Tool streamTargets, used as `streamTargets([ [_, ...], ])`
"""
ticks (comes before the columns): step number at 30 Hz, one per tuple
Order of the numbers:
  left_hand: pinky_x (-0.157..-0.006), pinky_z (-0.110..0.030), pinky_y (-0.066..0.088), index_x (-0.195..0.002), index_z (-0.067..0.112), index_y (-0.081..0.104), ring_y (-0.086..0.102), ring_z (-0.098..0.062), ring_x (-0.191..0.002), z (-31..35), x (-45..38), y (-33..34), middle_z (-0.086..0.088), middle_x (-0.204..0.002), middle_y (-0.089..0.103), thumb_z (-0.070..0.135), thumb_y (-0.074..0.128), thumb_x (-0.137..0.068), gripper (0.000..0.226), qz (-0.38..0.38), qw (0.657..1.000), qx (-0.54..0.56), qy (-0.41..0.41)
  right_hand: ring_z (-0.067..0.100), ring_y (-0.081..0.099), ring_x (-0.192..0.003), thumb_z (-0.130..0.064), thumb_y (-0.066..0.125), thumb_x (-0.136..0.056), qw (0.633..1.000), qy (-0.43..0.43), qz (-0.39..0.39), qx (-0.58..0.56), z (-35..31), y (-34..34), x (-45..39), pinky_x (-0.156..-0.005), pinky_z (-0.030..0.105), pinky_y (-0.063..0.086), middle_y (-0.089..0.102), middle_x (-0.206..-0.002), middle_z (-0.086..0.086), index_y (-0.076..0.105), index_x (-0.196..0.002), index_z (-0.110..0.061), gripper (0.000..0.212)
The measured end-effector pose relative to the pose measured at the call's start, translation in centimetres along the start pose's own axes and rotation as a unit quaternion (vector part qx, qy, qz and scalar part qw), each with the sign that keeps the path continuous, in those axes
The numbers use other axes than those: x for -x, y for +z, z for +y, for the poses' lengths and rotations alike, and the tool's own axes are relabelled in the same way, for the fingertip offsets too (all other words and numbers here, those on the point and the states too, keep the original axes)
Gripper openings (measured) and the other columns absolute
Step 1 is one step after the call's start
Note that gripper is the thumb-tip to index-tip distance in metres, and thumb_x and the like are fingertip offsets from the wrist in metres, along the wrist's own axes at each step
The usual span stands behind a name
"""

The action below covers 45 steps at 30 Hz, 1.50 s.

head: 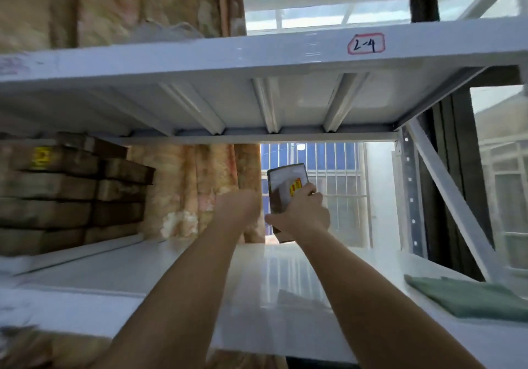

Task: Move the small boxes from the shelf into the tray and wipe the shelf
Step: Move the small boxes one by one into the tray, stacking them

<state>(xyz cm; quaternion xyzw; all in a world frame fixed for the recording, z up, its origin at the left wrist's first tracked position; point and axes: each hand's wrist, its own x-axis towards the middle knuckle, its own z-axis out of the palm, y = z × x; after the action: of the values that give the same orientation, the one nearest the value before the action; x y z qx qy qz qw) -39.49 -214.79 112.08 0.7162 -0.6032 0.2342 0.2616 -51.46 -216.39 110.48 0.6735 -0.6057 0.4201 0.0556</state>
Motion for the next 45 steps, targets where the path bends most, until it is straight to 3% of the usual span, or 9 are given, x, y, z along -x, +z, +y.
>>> streamTargets([
  [5,-0.092,-0.034,0.043,-0.125,0.007,0.054,0.055,-0.027,-0.116,-4.1,5.1,-4.9,-0.01,-0.126,0.057,0.026,0.039,-0.101,0.034,-0.012,0.994,-0.074,-0.074,0.036,0.047,-0.12,-0.056,0.071,-0.072,0.994,-0.064,-0.061,-0.059,-6.0,-0.1,4.8,-0.085,0.044,0.05,0.035,-0.138,0.019,0.006,-0.145,0.0,0.113],
  [8,-0.076,-0.031,0.041,-0.115,0.012,0.059,0.06,-0.024,-0.102,-7.5,6.8,-7.0,-0.005,-0.112,0.062,0.024,0.036,-0.101,0.029,0.006,0.985,-0.145,-0.092,0.037,0.047,-0.121,-0.054,0.071,-0.073,0.99,-0.083,-0.083,-0.076,-9.1,0.1,7.0,-0.088,0.045,0.049,0.033,-0.14,0.019,0.007,-0.146,-0.001,0.11],
  [12,-0.074,-0.031,0.039,-0.108,0.015,0.062,0.061,-0.025,-0.1,-12.7,10.8,-10.9,-0.002,-0.104,0.063,0.025,0.04,-0.098,0.026,0.011,0.969,-0.216,-0.122,0.034,0.048,-0.117,-0.057,0.068,-0.072,0.979,-0.137,-0.106,-0.106,-14.3,-0.6,10.1,-0.084,0.042,0.049,0.038,-0.136,0.018,0.011,-0.145,-0.001,0.108],
  [20,-0.06,-0.027,0.036,-0.088,0.014,0.056,0.049,-0.016,-0.072,-24.1,16.4,-17.5,0.004,-0.068,0.042,0.023,0.039,-0.098,0.022,0.015,0.942,-0.289,-0.17,0.032,0.05,-0.116,-0.071,0.063,-0.07,0.969,-0.18,-0.116,-0.122,-27.5,-1.6,16.8,-0.08,0.04,0.052,0.041,-0.134,0.019,0.009,-0.145,0.0,0.116],
  [24,-0.07,-0.031,0.043,-0.118,0.012,0.057,0.06,-0.024,-0.097,-29.8,18.7,-20.0,-0.005,-0.107,0.061,0.027,0.039,-0.099,0.03,0.023,0.931,-0.338,-0.14,0.032,0.049,-0.117,-0.071,0.063,-0.07,0.96,-0.203,-0.132,-0.141,-33.0,-1.1,20.0,-0.075,0.038,0.05,0.04,-0.134,0.018,0.009,-0.145,0.0,0.117],
  [29,-0.09,-0.039,0.05,-0.135,0.01,0.041,0.051,-0.028,-0.119,-36.0,20.7,-21.0,-0.012,-0.138,0.046,0.029,0.04,-0.098,0.042,0.051,0.927,-0.35,-0.123,0.033,0.049,-0.119,-0.07,0.063,-0.07,0.96,-0.2,-0.136,-0.142,-37.2,0.0,22.0,-0.078,0.039,0.051,0.039,-0.138,0.019,0.007,-0.147,0.0,0.118],
  [37,-0.09,-0.034,0.045,-0.132,0.01,0.044,0.049,-0.025,-0.121,-40.6,18.8,-19.6,-0.01,-0.133,0.049,0.03,0.038,-0.1,0.038,0.095,0.931,-0.347,-0.062,0.034,0.047,-0.122,-0.071,0.062,-0.071,0.967,-0.2,-0.107,-0.114,-41.1,2.5,21.1,-0.081,0.04,0.051,0.037,-0.139,0.02,0.008,-0.146,-0.001,0.116],
  [42,-0.104,-0.037,0.036,-0.132,0.012,0.046,0.047,-0.023,-0.124,-42.8,14.8,-19.0,-0.008,-0.139,0.046,0.032,0.039,-0.099,0.039,0.117,0.92,-0.371,-0.042,0.034,0.043,-0.124,-0.067,0.065,-0.071,0.965,-0.216,-0.109,-0.098,-43.3,3.1,17.4,-0.089,0.043,0.051,0.034,-0.139,0.019,0.009,-0.147,-0.005,0.113],
  [45,-0.096,-0.036,0.04,-0.13,0.011,0.045,0.048,-0.025,-0.122,-44.1,11.8,-18.9,-0.009,-0.133,0.049,0.033,0.041,-0.098,0.039,0.128,0.924,-0.356,-0.057,0.035,0.042,-0.124,-0.061,0.07,-0.071,0.967,-0.217,-0.104,-0.088,-44.1,3.4,14.8,-0.094,0.045,0.048,0.033,-0.138,0.018,0.01,-0.146,-0.009,0.109],
])
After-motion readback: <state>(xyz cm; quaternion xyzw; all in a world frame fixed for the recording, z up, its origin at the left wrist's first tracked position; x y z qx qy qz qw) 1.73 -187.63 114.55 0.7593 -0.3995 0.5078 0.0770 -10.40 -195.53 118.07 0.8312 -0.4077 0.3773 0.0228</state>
